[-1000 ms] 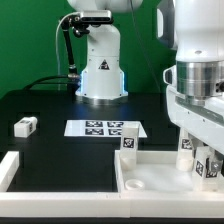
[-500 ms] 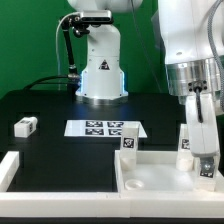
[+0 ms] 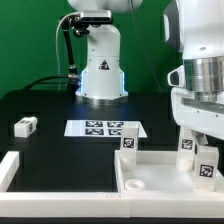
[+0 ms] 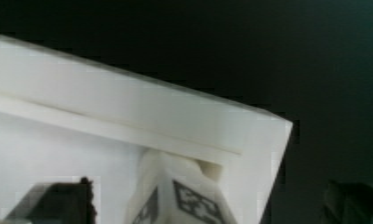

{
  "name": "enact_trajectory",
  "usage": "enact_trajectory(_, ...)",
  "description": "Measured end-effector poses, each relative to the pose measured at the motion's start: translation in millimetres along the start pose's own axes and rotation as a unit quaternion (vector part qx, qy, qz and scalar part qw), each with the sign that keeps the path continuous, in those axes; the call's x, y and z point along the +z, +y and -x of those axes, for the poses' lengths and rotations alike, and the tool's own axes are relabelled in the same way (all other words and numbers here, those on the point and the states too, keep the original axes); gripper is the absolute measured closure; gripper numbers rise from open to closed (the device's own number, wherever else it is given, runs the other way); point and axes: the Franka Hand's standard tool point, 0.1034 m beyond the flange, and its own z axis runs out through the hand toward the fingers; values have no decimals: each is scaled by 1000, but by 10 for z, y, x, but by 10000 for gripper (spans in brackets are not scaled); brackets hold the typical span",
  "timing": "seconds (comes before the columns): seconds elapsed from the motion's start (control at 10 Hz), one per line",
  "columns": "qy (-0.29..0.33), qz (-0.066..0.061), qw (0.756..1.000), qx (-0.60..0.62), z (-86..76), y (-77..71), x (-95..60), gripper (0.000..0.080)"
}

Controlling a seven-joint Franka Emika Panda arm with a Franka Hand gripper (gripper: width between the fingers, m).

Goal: Assemble square table

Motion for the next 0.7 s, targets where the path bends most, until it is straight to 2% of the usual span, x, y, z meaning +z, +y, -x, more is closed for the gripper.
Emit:
enact_trajectory(0.2, 2, 4, 996, -86, -30, 18, 2, 151)
enact_trajectory(0.4, 9, 35, 961, -275, -181, 61, -23, 151)
enact_trajectory(0.5, 11, 37, 953, -302, -173, 48, -4, 151)
enact_trajectory(0.6, 11, 36, 964, -264, -164, 51, 2, 270)
enact_trajectory(0.7, 11, 36, 963, -267, -170, 52, 1, 270)
